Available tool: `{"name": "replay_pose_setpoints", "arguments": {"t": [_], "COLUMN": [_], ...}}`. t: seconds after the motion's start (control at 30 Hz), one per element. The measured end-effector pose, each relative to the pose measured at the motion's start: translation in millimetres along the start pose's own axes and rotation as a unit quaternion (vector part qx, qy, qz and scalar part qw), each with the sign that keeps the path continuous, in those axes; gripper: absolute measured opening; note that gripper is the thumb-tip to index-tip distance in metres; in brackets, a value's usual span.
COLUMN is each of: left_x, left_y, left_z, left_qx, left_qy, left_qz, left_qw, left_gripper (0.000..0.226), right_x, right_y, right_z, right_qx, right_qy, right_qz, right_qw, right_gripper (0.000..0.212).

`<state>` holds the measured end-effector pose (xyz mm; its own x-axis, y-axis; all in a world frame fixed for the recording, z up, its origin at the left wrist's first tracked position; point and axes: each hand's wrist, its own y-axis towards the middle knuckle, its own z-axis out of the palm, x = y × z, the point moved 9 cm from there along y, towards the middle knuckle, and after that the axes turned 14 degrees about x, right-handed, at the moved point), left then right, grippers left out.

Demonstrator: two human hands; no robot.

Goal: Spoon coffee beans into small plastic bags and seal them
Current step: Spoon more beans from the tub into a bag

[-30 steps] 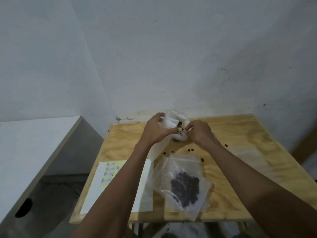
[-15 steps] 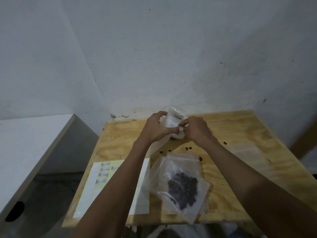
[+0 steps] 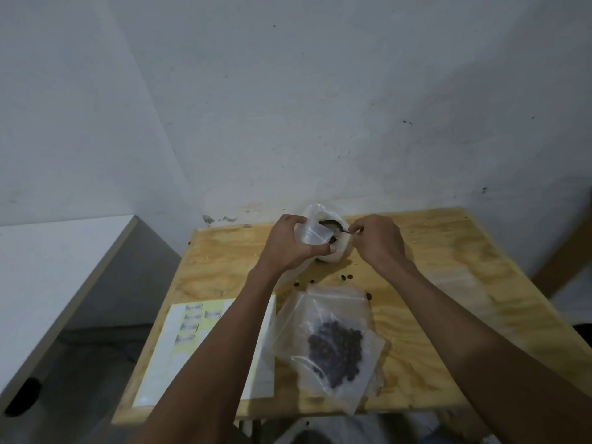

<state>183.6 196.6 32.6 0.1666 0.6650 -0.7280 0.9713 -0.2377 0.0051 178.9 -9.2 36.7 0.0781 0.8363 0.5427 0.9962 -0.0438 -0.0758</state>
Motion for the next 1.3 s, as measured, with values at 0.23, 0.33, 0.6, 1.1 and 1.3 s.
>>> {"name": "replay_pose_setpoints", "arguments": {"t": [0.23, 0.33, 0.6, 1.1, 1.3], "left_x": [-26, -45, -63, -32, -15], "left_y": [14, 20, 35, 26, 13], "left_z": [-3, -2, 2, 5, -2], "left_qx": [0.010, 0.020, 0.047, 0.027, 0.018], "left_qy": [-0.022, -0.028, -0.077, -0.126, -0.072], "left_qz": [0.004, 0.016, 0.012, 0.007, 0.005], "left_qw": [1.000, 0.999, 0.996, 0.992, 0.997], "left_gripper": [0.077, 0.066, 0.053, 0.062, 0.088], "right_x": [-11, -15, -35, -26, -28], "right_y": [0, -1, 5, 6, 5], "right_z": [1, 5, 15, 33, 19], "right_qx": [0.011, 0.025, 0.090, 0.179, 0.136], "right_qy": [-0.025, 0.000, 0.154, 0.238, 0.240], "right_qz": [0.030, 0.037, 0.069, 0.071, 0.071], "right_qw": [0.999, 0.999, 0.982, 0.952, 0.959], "right_gripper": [0.030, 0.027, 0.017, 0.048, 0.037]}}
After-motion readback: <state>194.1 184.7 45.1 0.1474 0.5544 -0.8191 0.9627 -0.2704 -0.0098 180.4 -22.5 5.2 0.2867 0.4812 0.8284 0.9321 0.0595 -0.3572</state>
